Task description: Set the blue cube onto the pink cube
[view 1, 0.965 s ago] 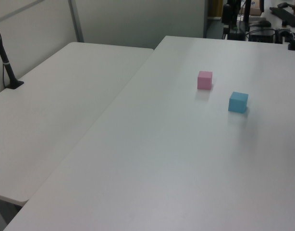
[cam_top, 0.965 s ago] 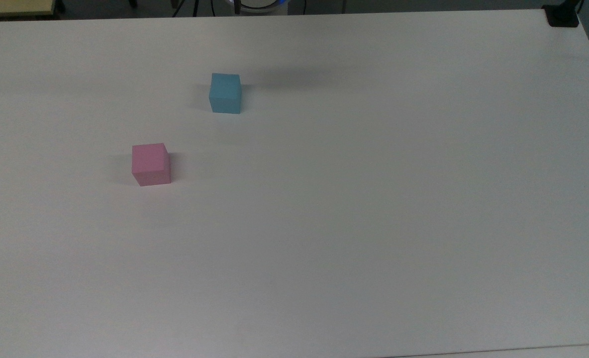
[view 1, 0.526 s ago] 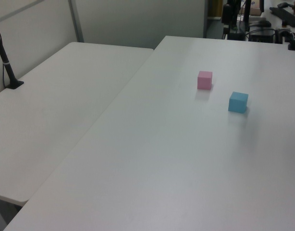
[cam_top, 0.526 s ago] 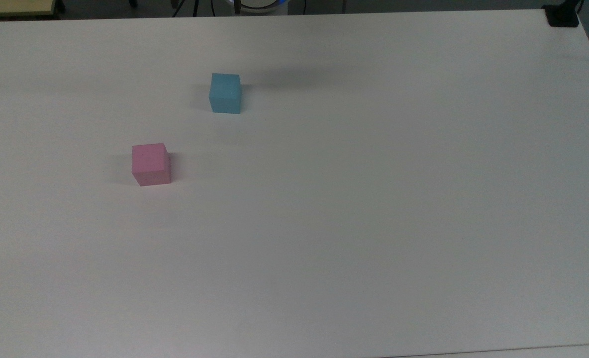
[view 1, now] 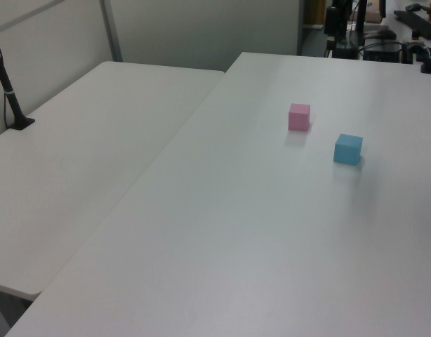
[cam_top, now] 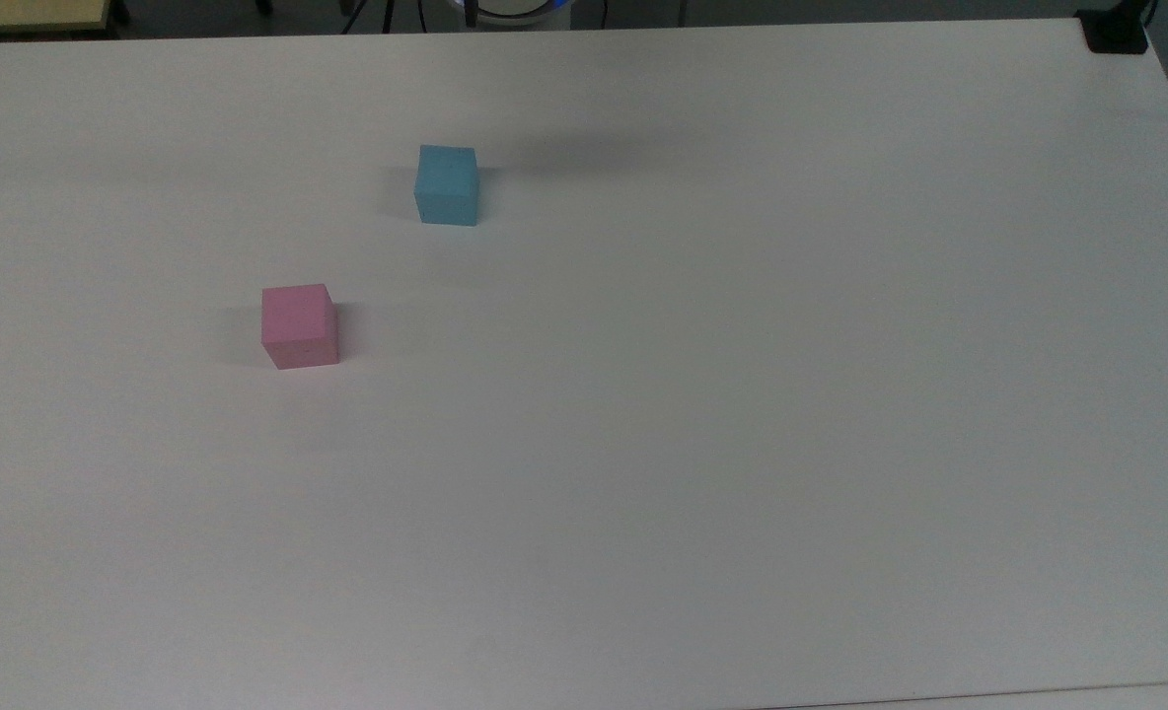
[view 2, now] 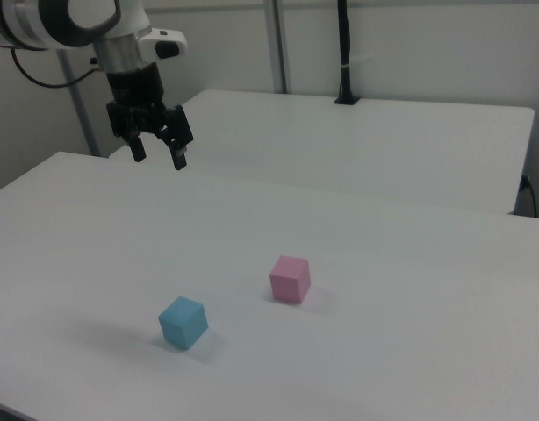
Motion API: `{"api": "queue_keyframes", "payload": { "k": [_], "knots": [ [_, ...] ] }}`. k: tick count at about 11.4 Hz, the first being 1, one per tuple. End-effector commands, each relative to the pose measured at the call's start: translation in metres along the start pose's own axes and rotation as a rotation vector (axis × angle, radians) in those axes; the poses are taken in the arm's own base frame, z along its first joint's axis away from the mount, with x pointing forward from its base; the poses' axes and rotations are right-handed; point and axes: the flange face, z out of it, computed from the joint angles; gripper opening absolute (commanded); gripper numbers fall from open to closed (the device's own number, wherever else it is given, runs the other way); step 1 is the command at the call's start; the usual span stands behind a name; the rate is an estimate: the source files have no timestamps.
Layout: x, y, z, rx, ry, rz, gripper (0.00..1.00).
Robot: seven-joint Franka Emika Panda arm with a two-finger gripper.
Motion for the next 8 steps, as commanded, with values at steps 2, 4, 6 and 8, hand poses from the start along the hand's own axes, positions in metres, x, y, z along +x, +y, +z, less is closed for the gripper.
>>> {"api": "queue_keyframes", "payload": {
  "k": [2, 4, 6, 8],
  "knots": [
    [-0.022, 0.005, 0.007, 0.002, -0.131, -0.252, 1.0],
    [-0.028, 0.015, 0.024, -0.044, -0.224, -0.389, 1.0],
    [-0.034, 0.024, 0.056, -0.038, -0.291, -0.375, 1.0],
    [-0.037, 0.03, 0.097, -0.037, -0.321, -0.373, 1.0]
  ]
}}
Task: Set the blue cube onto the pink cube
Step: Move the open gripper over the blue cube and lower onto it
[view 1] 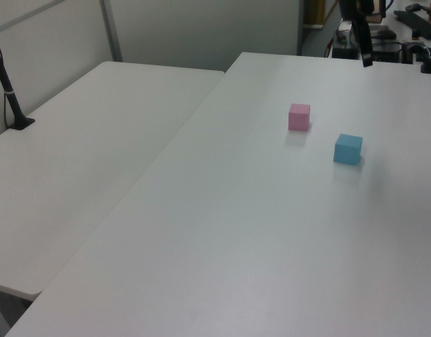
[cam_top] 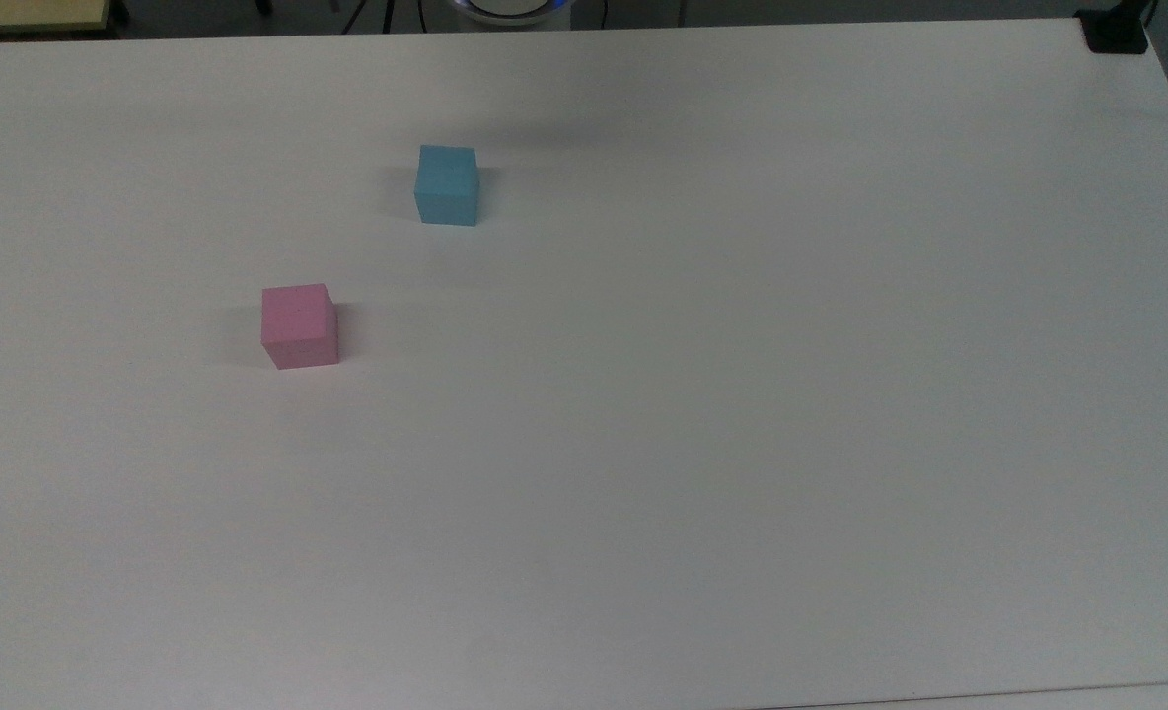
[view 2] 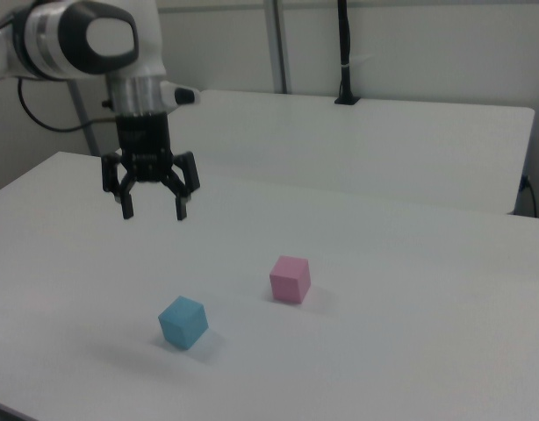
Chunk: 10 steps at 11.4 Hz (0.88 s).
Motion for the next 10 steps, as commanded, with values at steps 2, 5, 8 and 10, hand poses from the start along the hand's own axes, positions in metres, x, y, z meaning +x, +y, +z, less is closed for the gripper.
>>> {"api": "queue_keyframes", "payload": {
  "k": [2, 5, 8, 10],
  "knots": [
    [0.009, 0.006, 0.076, -0.006, -0.022, -0.013, 1.0],
    [0.017, 0.011, 0.114, -0.014, 0.02, 0.032, 1.0],
    [0.028, 0.003, 0.151, -0.023, 0.058, 0.084, 1.0],
    [0.041, -0.003, 0.166, -0.015, 0.046, 0.152, 1.0]
  ]
}}
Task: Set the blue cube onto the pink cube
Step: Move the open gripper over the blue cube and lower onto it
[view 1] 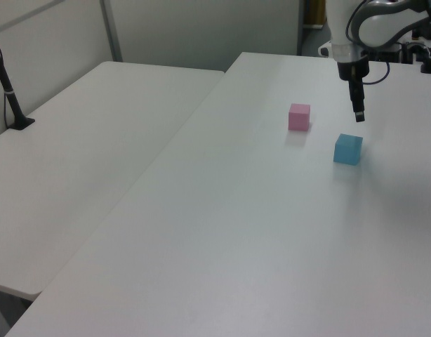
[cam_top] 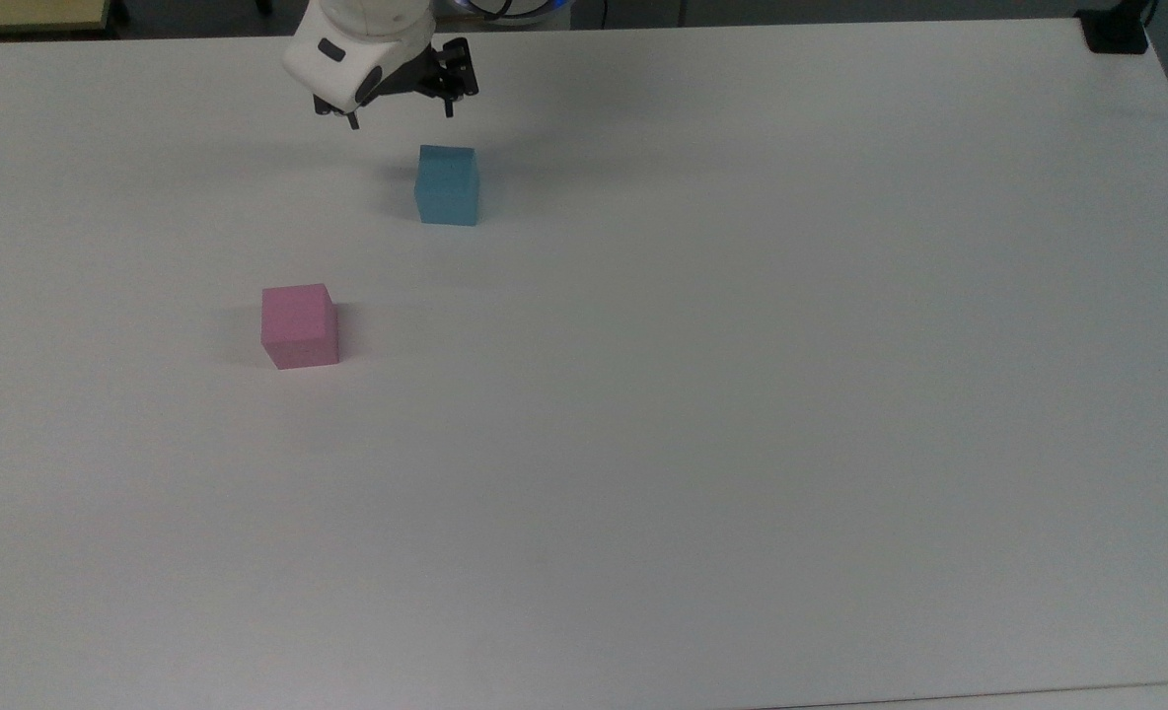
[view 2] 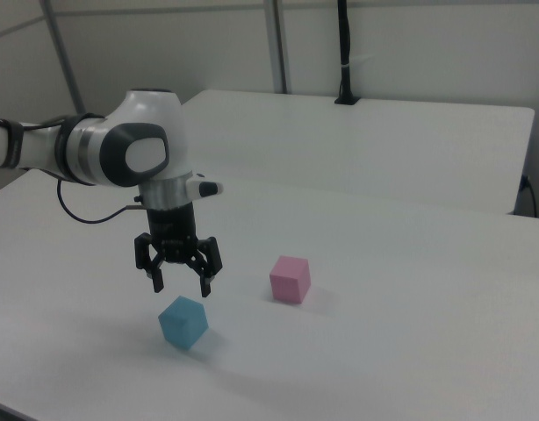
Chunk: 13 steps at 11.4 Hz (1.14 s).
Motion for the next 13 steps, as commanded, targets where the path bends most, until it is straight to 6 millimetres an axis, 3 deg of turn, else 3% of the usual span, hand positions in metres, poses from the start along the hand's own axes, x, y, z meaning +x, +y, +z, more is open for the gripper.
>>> {"api": "queue_keyframes", "payload": {
  "k": [1, 5, 8, 13],
  "knots": [
    [0.015, -0.016, 0.023, -0.013, 0.005, 0.125, 1.0],
    [0.036, -0.03, 0.049, -0.01, 0.001, 0.172, 1.0],
    [0.039, -0.039, 0.049, -0.012, 0.001, 0.162, 1.0],
    [0.045, -0.043, 0.068, -0.012, -0.035, 0.146, 0.98]
  ]
}}
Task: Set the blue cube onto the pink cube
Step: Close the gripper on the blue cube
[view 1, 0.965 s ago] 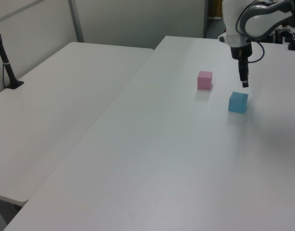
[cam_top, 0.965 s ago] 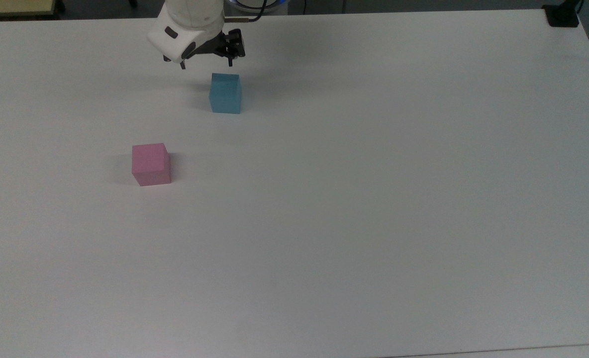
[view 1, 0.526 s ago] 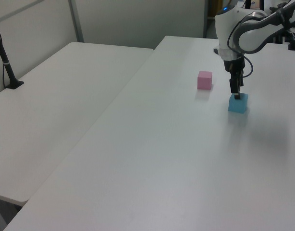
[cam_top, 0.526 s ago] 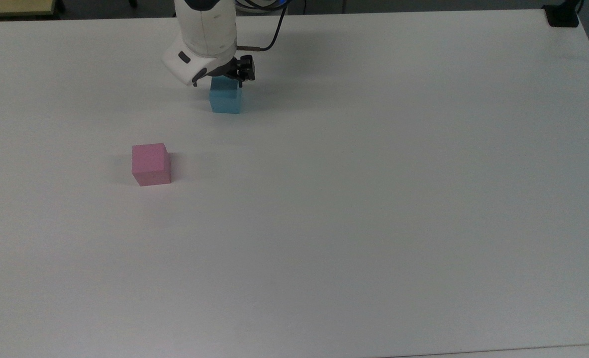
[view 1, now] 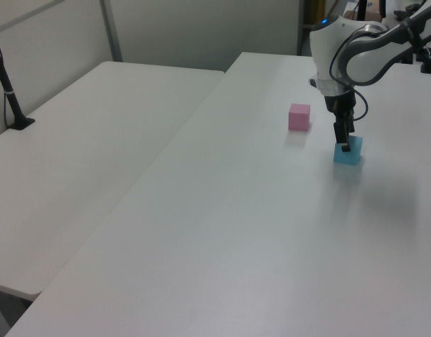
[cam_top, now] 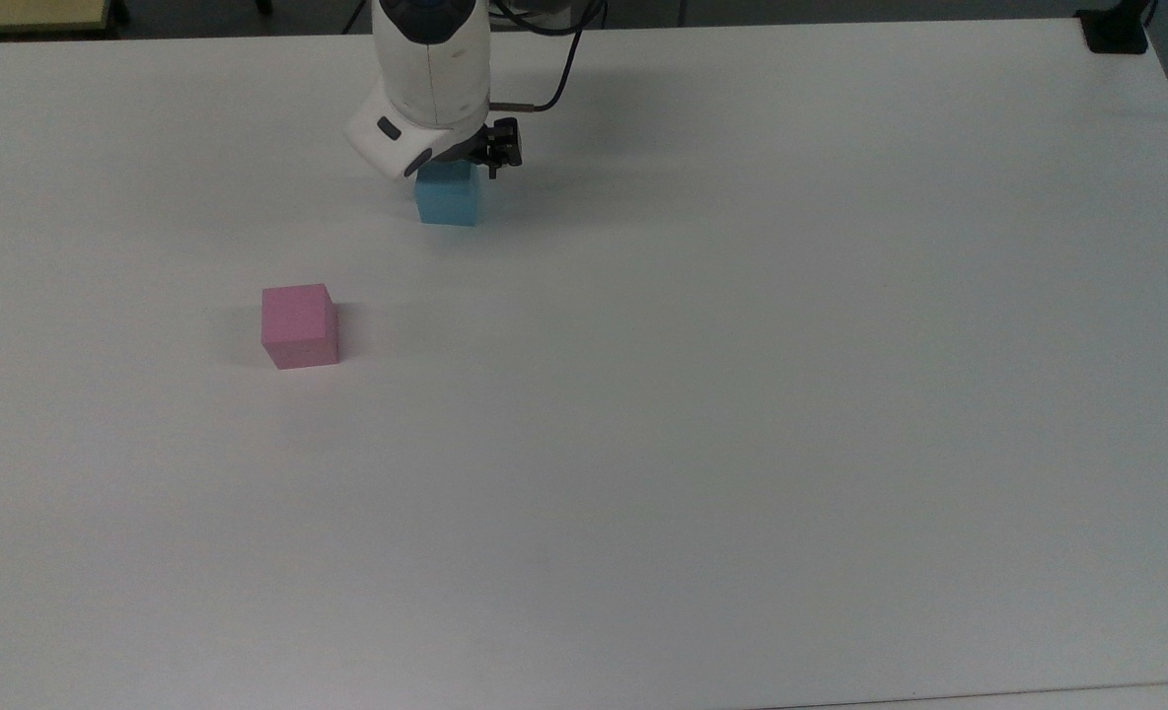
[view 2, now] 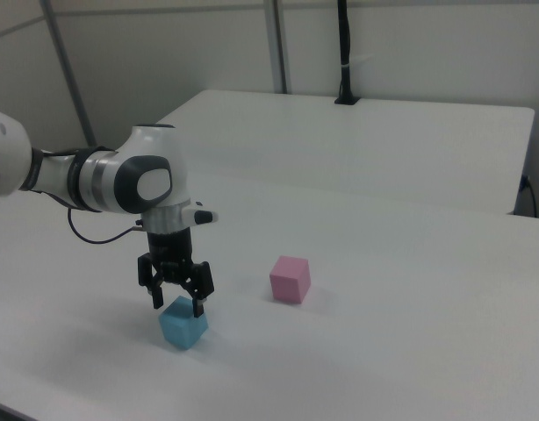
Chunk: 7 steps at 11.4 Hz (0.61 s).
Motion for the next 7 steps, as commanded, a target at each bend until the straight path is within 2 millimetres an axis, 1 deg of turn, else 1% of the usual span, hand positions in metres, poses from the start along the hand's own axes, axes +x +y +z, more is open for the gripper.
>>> {"api": "queue_keyframes", "payload": {
  "k": [1, 3, 5, 6, 7],
  "knots": [
    [0.003, -0.012, 0.008, -0.021, 0.001, -0.009, 0.92],
    [0.004, -0.015, 0.013, -0.019, -0.015, -0.005, 0.73],
    [0.006, -0.014, 0.011, -0.02, -0.008, 0.046, 0.44],
    [0.01, -0.005, -0.006, -0.017, 0.016, 0.054, 0.43],
    [0.012, 0.005, -0.024, -0.015, -0.001, 0.054, 0.43]
  ]
}}
